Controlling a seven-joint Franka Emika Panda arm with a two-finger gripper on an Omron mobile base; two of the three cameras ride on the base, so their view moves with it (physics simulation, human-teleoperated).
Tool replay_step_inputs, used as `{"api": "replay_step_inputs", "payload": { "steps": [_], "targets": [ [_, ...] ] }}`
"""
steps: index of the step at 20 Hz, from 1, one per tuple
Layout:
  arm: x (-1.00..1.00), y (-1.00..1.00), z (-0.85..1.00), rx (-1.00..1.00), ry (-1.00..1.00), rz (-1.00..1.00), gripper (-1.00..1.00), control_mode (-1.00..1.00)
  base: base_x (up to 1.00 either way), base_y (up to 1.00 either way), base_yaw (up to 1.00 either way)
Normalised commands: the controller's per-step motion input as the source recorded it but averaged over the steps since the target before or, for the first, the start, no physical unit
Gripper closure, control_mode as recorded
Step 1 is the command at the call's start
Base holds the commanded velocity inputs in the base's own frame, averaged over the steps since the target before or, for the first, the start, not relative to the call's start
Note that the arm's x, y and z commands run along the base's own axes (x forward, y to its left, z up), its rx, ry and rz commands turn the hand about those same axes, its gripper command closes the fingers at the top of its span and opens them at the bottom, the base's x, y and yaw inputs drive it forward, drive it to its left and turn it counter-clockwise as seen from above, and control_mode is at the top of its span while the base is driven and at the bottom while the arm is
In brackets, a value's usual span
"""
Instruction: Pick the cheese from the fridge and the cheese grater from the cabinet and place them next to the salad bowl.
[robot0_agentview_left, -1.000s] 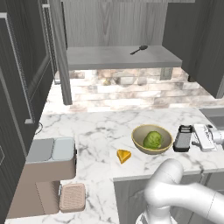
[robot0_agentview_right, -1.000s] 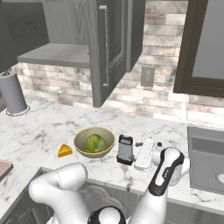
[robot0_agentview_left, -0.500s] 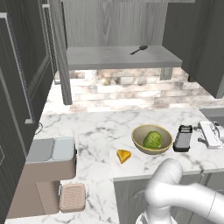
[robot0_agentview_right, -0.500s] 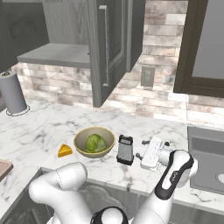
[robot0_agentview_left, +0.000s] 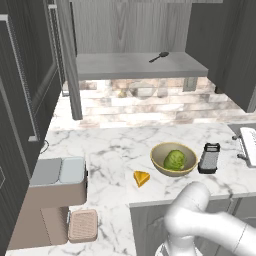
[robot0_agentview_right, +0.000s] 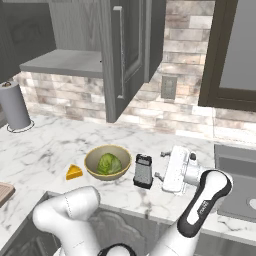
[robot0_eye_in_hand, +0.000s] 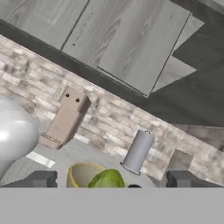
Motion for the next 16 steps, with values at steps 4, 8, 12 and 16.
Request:
{"api": "replay_step_inputs", "payload": {
  "steps": [4, 8, 12, 16],
  "targets": [
    [-1.0, 0.4, 0.69, -0.06, -0.4, 0.0, -1.0, -1.0, 0.0, 0.0, 0.0],
    [-0.99, 0.37, 0.46, -0.1, -0.42, 0.0, -1.0, -1.0, 0.0, 0.0, 0.0],
    [-0.99, 0.55, 0.59, -0.14, -0.4, 0.0, -1.0, -1.0, 0.0, 0.0, 0.0],
    [-0.92, 0.66, 0.65, -0.16, -0.38, 0.0, -1.0, -1.0, 0.0, 0.0, 0.0]
  ]
}}
